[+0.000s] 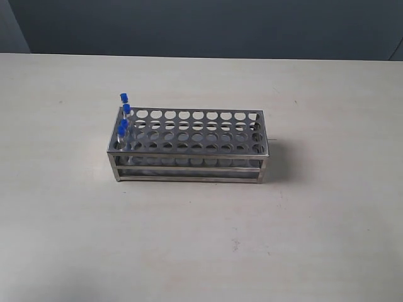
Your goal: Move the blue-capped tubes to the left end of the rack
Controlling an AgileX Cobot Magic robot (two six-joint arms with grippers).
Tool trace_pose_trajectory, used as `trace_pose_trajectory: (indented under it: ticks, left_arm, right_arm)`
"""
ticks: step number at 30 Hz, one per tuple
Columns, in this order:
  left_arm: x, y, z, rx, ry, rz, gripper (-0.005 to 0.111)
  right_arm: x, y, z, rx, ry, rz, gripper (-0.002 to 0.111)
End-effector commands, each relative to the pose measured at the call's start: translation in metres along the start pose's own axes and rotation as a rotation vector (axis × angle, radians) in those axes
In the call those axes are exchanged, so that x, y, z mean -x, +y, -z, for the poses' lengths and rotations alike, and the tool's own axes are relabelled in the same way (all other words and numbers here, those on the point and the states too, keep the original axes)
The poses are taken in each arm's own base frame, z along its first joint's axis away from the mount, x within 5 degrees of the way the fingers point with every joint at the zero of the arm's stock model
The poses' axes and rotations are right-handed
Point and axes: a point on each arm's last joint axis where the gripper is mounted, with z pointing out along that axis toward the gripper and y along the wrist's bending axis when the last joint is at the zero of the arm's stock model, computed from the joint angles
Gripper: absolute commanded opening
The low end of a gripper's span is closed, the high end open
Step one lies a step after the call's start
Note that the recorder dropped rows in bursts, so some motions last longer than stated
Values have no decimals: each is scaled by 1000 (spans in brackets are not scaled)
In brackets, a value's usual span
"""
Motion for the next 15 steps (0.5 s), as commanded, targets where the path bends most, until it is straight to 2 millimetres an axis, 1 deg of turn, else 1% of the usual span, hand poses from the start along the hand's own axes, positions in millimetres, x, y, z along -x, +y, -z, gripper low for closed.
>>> trace_pose_trajectory:
  ticks: [1,15]
  left_arm:
    - [2,0,1,-1,-13,2,1]
    - [2,0,1,-1,-13,2,1]
  right_arm:
    - [-3,1,-4,12,-62,-8,0]
    - [-2,1,-4,14,-68,-10,0]
